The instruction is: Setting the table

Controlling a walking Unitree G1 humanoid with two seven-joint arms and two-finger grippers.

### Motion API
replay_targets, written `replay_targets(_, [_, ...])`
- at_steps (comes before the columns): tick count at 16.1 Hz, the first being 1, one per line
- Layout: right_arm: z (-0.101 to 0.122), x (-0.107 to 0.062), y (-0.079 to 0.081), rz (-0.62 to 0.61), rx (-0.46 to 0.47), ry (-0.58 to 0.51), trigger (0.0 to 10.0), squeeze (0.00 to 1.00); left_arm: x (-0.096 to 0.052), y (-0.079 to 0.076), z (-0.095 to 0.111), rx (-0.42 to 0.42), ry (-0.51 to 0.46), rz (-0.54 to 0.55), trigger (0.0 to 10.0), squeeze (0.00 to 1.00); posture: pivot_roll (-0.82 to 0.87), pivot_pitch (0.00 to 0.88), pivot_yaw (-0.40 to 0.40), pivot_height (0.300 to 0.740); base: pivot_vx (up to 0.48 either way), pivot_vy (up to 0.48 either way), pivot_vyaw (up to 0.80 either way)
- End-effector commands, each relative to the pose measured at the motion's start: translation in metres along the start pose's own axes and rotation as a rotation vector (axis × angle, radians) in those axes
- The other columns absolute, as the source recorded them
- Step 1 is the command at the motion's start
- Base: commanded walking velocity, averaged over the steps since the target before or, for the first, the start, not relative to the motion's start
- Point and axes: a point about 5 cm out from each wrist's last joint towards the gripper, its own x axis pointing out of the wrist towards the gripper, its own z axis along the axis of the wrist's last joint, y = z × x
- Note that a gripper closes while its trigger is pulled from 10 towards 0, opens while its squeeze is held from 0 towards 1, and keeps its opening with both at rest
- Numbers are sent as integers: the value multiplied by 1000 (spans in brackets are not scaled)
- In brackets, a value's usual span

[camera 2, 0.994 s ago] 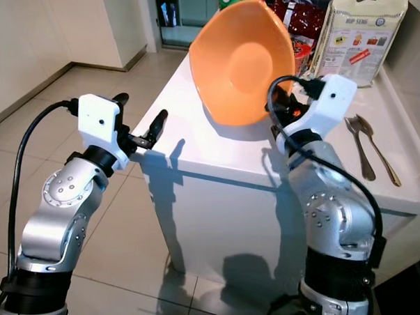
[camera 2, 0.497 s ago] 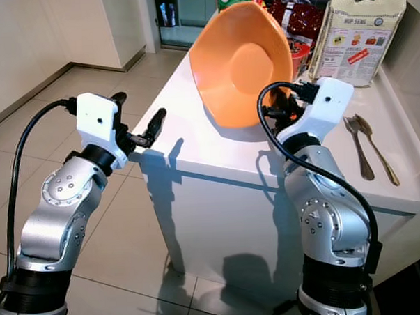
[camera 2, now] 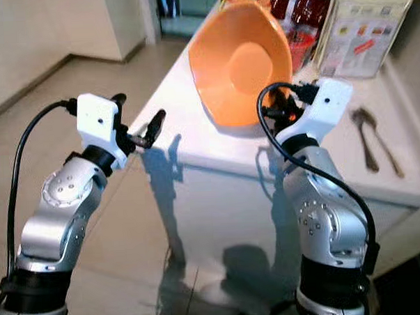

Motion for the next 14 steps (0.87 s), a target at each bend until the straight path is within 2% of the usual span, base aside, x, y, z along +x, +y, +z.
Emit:
replay_targets(1, [9, -1, 4, 17, 7, -55, 10000, 0, -1, 2, 0, 4, 2, 14, 10000, 0, 2, 0, 14, 740, -277, 0, 0])
replay_targets(4, [8, 1, 5, 21, 4, -53, 10000, 0, 0, 1, 2, 5, -1, 13, 10000, 0, 6, 0, 15, 740, -275, 0, 0])
replay_targets(7, [7, 0, 6, 19, 7, -50, 10000, 0, 0, 6, 1, 7, 10, 55, 10000, 0, 12, 0, 7, 740, 0, 0, 0])
replay_targets(9, [-1, -1, 3, 10, -32, -16, 10000, 0, 2, 14, -5, 21, 38, 113, 10000, 0, 0, 0, 11, 740, 0, 0, 0])
replay_targets(11, [-6, -4, 1, -2, -50, 8, 10000, 0, 2, 16, -7, 32, 44, 138, 10000, 0, 2, 0, 10, 740, 0, 0, 0])
replay_targets(14, [-17, -5, -2, -28, -75, 49, 10000, 0, 3, 18, -8, 35, 53, 158, 10000, 0, 1, 0, 8, 740, 0, -349, 0])
